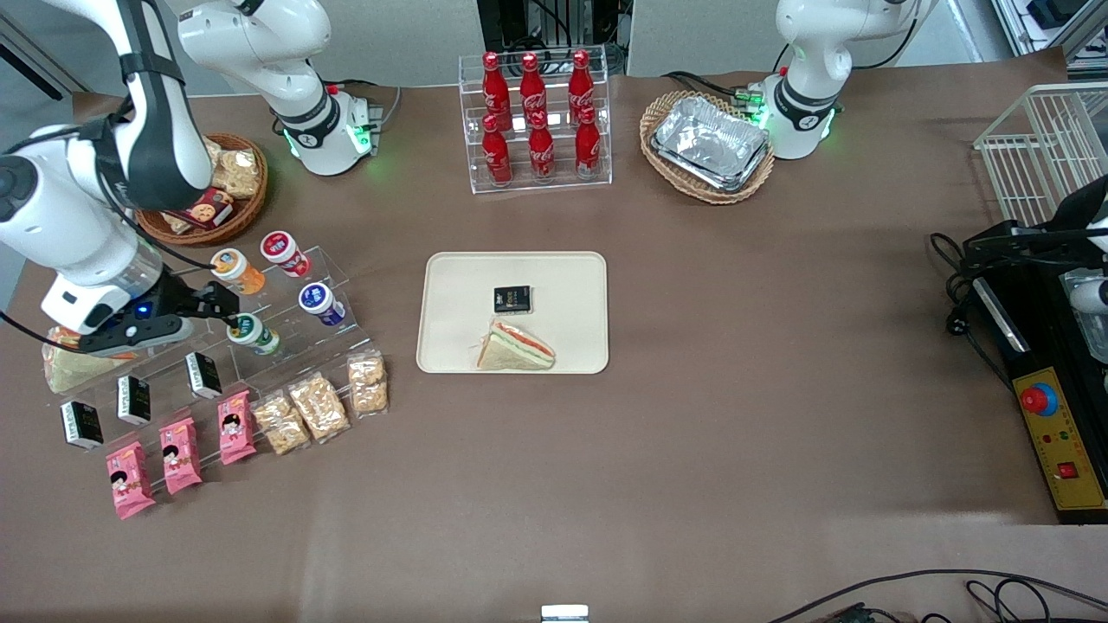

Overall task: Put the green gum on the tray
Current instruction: 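Lower the open right gripper around the green-labelled gum bottle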

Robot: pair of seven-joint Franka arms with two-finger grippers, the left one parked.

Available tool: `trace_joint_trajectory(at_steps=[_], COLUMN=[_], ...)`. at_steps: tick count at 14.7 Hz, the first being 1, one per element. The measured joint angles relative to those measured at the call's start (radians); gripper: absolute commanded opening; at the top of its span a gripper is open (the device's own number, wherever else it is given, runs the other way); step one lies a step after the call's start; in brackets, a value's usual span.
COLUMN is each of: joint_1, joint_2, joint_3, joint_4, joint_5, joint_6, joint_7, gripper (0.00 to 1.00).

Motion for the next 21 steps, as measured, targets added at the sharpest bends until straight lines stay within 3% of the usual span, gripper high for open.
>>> trace_joint_trajectory(at_steps=[18,19,21], joint_1=[-0.005,-0.010,-0.019], joint_2=[0.069,0.069,0.069], joint_3=[-0.011,-0.011,-0.012], joint_4=[-0.302,-0.302,-0.302], joint_5=[-0.005,-0.006,-0.006], joint_6=[0.434,0.434,0.434], joint_7=[-0.001,-0.002,-0.004], gripper=[1.00,0.94,0.47])
